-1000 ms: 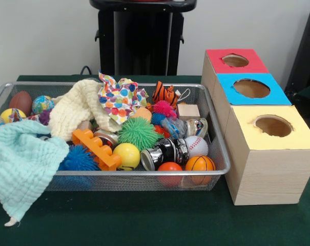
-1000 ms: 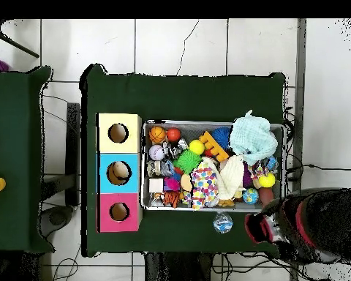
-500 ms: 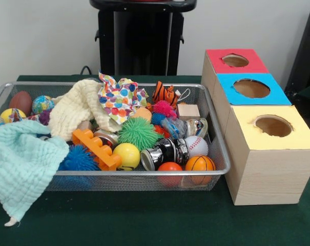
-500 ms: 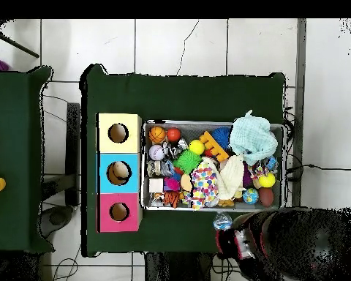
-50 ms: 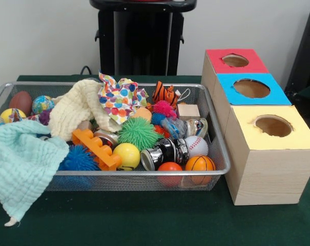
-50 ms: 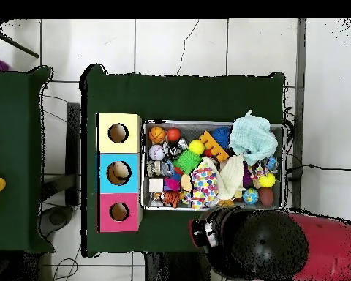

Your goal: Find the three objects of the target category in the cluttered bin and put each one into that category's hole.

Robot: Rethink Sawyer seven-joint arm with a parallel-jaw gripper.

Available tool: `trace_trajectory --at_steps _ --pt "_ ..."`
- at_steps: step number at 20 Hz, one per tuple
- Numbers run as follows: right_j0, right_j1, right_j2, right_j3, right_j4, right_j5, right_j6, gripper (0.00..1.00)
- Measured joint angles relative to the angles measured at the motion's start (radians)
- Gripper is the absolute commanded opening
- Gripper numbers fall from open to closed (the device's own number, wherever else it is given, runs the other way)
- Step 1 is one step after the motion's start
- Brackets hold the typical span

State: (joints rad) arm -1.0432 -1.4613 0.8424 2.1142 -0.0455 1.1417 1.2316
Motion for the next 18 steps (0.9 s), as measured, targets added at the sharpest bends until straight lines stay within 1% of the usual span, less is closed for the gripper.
trace_trajectory --at_steps 2,5,9,13,15,17,18 --pt "0.011 0.004 -0.007 0.015 0.0 -0.041 0.0 0.0" --pt "0.02 0.017 -0.013 0.028 -0.001 -0.068 0.0 0.0" --pt "0.037 0.084 -0.02 0.033 -0.02 -0.099 0.0 0.0" --pt "0.041 0.137 -0.024 0.033 -0.041 -0.104 0.0 0.0" --pt "0.041 0.175 -0.028 0.033 -0.059 -0.108 0.0 0.0" --pt "0.041 0.194 -0.029 0.032 -0.07 -0.109 0.0 0.0" --pt "0.041 0.218 -0.032 0.031 -0.086 -0.109 0.0 0.0"
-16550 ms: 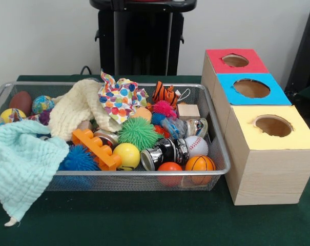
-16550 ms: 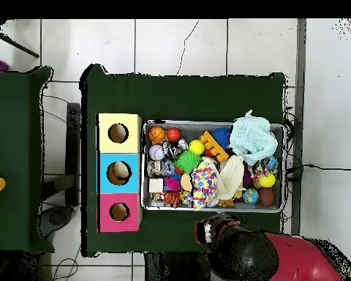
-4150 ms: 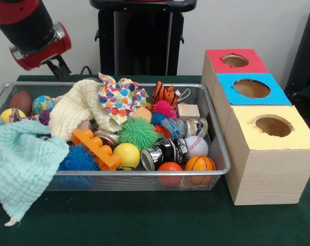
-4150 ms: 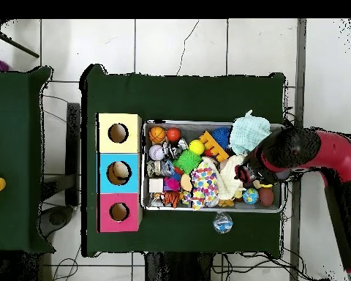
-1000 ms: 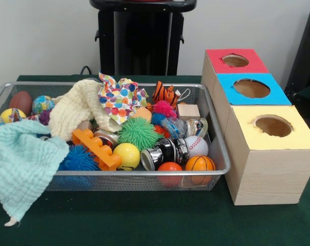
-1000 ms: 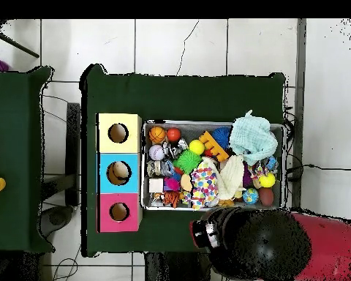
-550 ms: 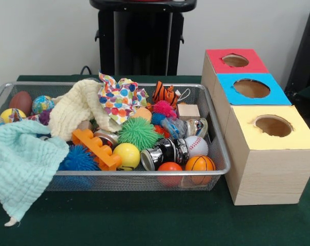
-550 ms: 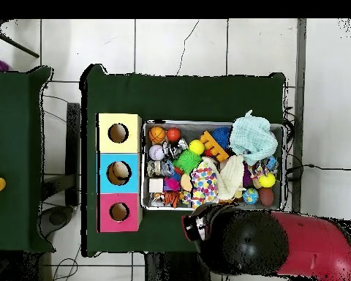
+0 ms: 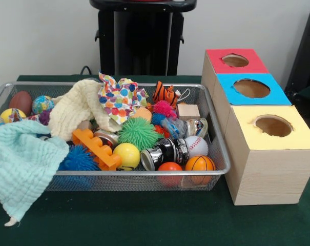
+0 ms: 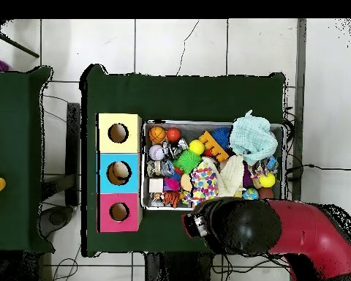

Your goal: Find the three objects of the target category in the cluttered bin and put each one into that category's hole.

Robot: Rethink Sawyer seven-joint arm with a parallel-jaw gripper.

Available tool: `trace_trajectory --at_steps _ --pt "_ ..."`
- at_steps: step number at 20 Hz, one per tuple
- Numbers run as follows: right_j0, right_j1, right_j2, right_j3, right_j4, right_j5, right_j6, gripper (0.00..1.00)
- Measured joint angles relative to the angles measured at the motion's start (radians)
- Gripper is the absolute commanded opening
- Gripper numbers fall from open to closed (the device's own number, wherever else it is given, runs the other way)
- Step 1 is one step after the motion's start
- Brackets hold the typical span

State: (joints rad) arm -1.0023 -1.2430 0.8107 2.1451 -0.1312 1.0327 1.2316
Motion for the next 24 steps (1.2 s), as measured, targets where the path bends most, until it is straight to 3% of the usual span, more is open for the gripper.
trace_trajectory --at_steps 15,24 --pt "0.014 0.243 -0.023 -0.07 -0.171 -0.047 0.0 0.0" --pt "0.015 0.333 -0.035 -0.115 -0.235 -0.06 0.0 0.0"
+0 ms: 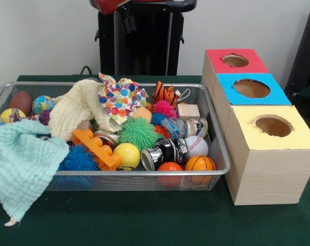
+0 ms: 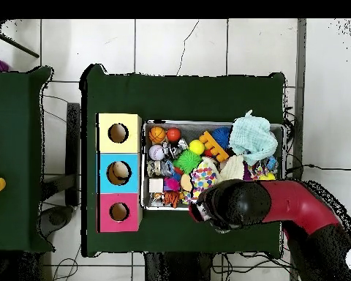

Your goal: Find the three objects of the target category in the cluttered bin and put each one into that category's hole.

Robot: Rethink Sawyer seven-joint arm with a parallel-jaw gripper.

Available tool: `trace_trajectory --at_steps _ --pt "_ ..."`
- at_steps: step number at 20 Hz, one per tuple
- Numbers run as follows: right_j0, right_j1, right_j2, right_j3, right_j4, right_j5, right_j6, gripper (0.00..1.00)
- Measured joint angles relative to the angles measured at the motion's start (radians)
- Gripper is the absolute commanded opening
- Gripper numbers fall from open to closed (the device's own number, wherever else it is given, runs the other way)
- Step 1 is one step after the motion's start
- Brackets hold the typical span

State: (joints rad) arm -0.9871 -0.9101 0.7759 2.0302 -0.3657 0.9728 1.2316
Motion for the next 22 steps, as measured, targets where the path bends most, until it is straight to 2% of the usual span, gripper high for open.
trace_trajectory --at_steps 22 --pt "0.011 0.12 -0.017 -0.161 -0.095 0.0 0.0 0.0"
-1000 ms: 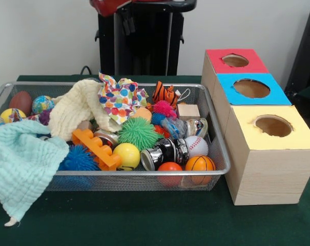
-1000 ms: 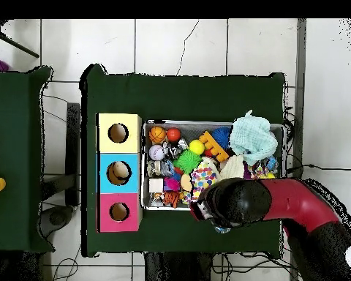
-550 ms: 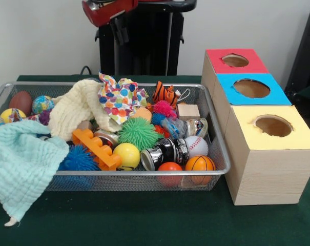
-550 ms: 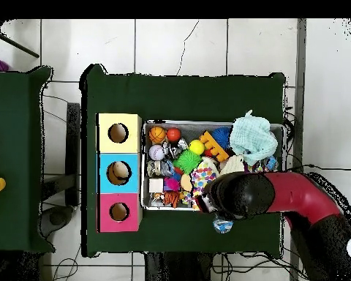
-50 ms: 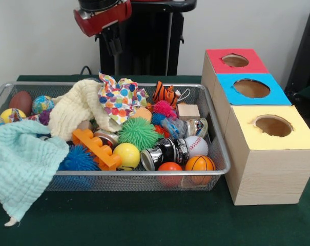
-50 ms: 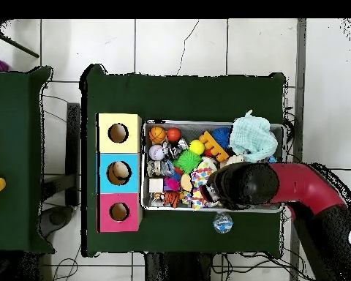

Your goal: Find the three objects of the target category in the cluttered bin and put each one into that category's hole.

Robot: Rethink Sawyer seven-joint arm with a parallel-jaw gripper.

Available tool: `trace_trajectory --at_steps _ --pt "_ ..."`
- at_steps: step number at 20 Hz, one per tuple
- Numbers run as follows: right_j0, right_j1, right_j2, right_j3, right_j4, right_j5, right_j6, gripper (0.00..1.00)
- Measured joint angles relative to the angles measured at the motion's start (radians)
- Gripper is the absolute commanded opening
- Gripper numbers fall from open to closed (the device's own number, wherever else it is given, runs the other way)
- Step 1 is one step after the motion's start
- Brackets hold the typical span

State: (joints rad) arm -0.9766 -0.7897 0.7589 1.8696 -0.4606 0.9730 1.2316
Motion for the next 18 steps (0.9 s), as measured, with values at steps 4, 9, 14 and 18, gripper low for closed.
trace_trajectory --at_steps 4,9,14,18 --pt "0.0 0.032 0.0 -0.029 -0.017 0.0 0.0 0.0" --pt "0.0 0.054 0.0 -0.054 -0.046 0.0 0.0 0.0" --pt "0.003 0.057 -0.002 -0.075 -0.081 0.0 0.0 0.0" --pt "0.011 0.056 -0.015 -0.105 -0.111 -0.003 0.0 0.0"
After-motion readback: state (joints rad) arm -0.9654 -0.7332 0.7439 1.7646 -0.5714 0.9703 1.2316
